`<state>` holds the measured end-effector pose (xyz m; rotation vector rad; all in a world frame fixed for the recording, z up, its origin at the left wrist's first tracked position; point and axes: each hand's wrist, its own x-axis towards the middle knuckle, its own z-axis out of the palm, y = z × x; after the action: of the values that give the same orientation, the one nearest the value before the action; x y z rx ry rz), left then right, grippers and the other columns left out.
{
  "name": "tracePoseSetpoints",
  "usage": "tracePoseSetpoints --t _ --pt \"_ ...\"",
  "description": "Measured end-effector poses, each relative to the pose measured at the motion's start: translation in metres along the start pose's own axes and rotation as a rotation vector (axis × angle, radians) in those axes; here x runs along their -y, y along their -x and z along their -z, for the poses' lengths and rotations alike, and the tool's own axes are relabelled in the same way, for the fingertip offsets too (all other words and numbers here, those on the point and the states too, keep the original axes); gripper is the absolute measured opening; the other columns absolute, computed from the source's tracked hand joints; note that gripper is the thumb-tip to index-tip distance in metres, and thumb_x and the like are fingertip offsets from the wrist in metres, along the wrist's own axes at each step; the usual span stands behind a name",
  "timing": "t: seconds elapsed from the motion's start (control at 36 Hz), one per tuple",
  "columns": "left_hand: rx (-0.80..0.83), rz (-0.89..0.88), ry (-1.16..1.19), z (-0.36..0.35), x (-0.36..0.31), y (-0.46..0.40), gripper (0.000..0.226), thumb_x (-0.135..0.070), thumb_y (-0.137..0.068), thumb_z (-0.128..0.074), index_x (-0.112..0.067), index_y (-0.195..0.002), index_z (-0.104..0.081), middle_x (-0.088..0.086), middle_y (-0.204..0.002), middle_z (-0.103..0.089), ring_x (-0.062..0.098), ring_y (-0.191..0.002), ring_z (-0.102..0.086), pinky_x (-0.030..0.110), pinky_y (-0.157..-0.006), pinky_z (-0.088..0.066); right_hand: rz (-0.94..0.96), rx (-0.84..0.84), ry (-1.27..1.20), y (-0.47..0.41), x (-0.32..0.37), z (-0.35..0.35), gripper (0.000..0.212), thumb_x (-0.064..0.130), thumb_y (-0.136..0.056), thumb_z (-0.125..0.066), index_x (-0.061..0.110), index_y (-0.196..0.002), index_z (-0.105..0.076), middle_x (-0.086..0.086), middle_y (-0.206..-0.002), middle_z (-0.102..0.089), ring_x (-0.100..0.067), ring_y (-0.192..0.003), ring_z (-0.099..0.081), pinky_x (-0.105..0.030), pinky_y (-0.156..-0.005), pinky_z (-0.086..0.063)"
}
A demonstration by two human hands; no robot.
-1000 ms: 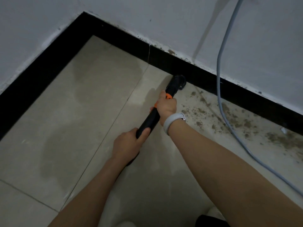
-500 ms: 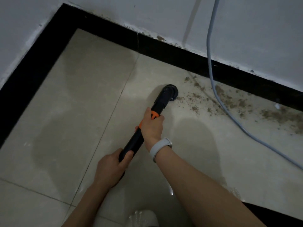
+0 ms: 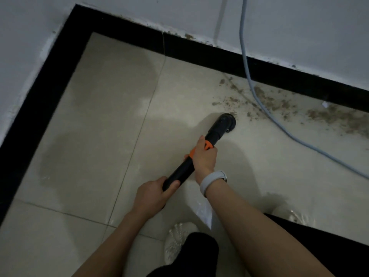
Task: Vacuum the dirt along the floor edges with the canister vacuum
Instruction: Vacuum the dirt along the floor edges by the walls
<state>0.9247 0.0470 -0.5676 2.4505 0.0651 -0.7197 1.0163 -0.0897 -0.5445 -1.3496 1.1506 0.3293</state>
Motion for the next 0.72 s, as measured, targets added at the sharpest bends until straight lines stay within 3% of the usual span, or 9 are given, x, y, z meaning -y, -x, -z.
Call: tracePoseSetpoints --t 0.11,0.19,0.36,0.56,0.72 --pt "0.031 -0.069 -0.053 -0.011 -0.014 -0.006 0.063 -0.082 -0.066 -0.007 -0.027 -0.065 -0.039 0.005 -0.071 -0.066 0.025 -0.07 -0.062 0.033 -0.057 -0.036 -0.01 -0.058 -0.012 -0.008 0.002 0.025 0.038 0.042 -0.099 -0.048 0.009 -0.117 -0.04 -0.007 -0.078 -0.054 -0.025 -0.055 -0.059 -0.042 -0.065 -0.058" --pt "0.026 -0.098 -0.08 -0.022 -0.026 -0.015 0.071 -0.088 -0.061 -0.006 -0.028 -0.067 -0.042 0.003 -0.073 -0.067 0.023 -0.07 -0.062 0.033 -0.06 -0.041 0.016 -0.081 -0.066 -0.02 0.002 0.041 0.039 0.04 -0.099 -0.049 0.007 -0.117 -0.041 -0.007 -0.077 -0.053 -0.023 -0.052 -0.058 -0.041 -0.062 -0.058" --pt "-0.007 -0.133 -0.118 -0.037 -0.052 -0.024 0.07 -0.081 -0.063 -0.005 -0.027 -0.074 -0.048 0.001 -0.076 -0.068 0.022 -0.073 -0.063 0.032 -0.064 -0.044 0.071 -0.09 -0.124 -0.038 0.006 0.07 0.032 0.039 -0.099 -0.049 0.009 -0.107 -0.04 -0.009 -0.078 -0.053 -0.023 -0.05 -0.059 -0.029 -0.046 -0.05" --pt "-0.117 -0.03 -0.07 -0.041 -0.05 -0.018 0.074 -0.081 -0.064 -0.008 -0.023 -0.072 -0.053 0.0 -0.072 -0.068 0.022 -0.071 -0.063 0.032 -0.063 -0.045 0.072 -0.018 -0.069 -0.035 0.014 0.057 0.036 0.039 -0.099 -0.048 0.007 -0.112 -0.037 -0.009 -0.077 -0.053 -0.025 -0.049 -0.056 -0.039 -0.055 -0.057" --pt "-0.234 0.108 0.063 -0.031 -0.02 0.004 0.074 -0.078 -0.067 -0.017 -0.019 -0.076 -0.06 -0.005 -0.061 -0.066 0.019 -0.063 -0.062 0.034 -0.062 -0.049 0.111 0.125 0.094 -0.02 0.002 0.015 0.036 0.04 -0.1 -0.046 0.007 -0.11 -0.036 -0.004 -0.072 -0.051 -0.021 -0.05 -0.055 -0.038 -0.057 -0.056"
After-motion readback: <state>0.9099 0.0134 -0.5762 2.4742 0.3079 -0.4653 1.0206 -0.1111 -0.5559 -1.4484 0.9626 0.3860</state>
